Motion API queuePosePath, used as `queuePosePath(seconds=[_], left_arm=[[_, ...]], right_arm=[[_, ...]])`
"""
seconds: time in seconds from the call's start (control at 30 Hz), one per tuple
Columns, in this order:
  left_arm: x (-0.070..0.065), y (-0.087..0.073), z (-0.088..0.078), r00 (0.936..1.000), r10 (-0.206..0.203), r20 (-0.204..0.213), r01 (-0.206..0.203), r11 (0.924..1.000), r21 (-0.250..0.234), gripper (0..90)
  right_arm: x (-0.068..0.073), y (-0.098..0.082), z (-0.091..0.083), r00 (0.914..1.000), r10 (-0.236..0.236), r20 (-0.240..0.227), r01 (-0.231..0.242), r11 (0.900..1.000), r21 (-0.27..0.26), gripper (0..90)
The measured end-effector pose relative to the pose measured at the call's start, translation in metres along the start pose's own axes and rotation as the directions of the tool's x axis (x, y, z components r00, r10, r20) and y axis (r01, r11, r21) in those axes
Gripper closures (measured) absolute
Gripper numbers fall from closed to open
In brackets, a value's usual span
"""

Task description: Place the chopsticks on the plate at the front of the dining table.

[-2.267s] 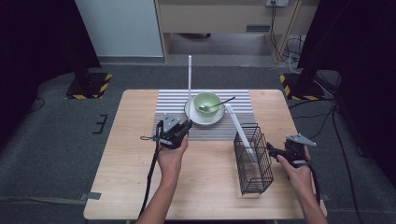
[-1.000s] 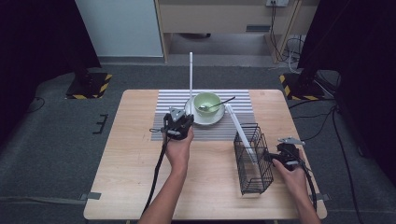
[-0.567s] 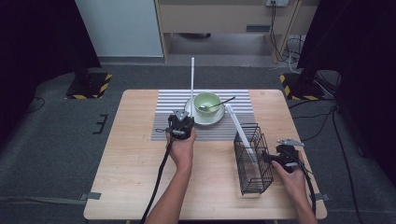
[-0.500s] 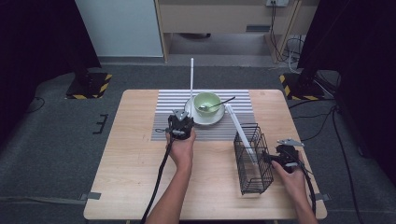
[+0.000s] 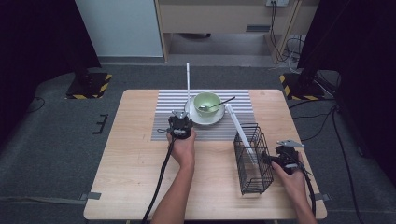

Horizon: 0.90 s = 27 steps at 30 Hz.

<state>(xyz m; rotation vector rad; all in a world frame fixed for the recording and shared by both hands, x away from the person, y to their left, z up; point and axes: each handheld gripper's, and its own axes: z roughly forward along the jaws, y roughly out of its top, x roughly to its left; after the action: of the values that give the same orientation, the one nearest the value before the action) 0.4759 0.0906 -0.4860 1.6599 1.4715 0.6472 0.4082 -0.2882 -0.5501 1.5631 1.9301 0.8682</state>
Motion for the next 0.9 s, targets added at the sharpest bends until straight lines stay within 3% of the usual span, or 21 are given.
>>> queuePosePath(seconds=[0.17, 0.43, 0.77, 0.9], left_arm=[[0.001, -0.003, 0.004, 0.9996, -0.015, -0.022, 0.015, 0.9997, 0.02, 86.6], [0.001, -0.009, 0.008, 0.9992, -0.034, -0.019, 0.035, 0.9981, 0.051, 86.5], [0.004, -0.01, 0.012, 0.999, -0.039, -0.024, 0.04, 0.997, 0.066, 86.5], [0.004, -0.013, 0.016, 0.9992, -0.019, -0.034, 0.022, 0.9959, 0.087, 86.5]], right_arm=[[0.0, -0.001, -0.001, 1.0, 0.0, -0.001, 0.0, 1.0, 0.0, 11.9], [0.0, -0.001, -0.001, 1.0, 0.0, -0.001, 0.0, 1.0, 0.0, 11.8], [0.0, -0.001, -0.001, 1.0, -0.001, -0.001, 0.001, 1.0, 0.0, 11.8], [0.0, -0.001, -0.001, 1.0, -0.001, -0.002, 0.001, 1.0, 0.0, 11.8]])
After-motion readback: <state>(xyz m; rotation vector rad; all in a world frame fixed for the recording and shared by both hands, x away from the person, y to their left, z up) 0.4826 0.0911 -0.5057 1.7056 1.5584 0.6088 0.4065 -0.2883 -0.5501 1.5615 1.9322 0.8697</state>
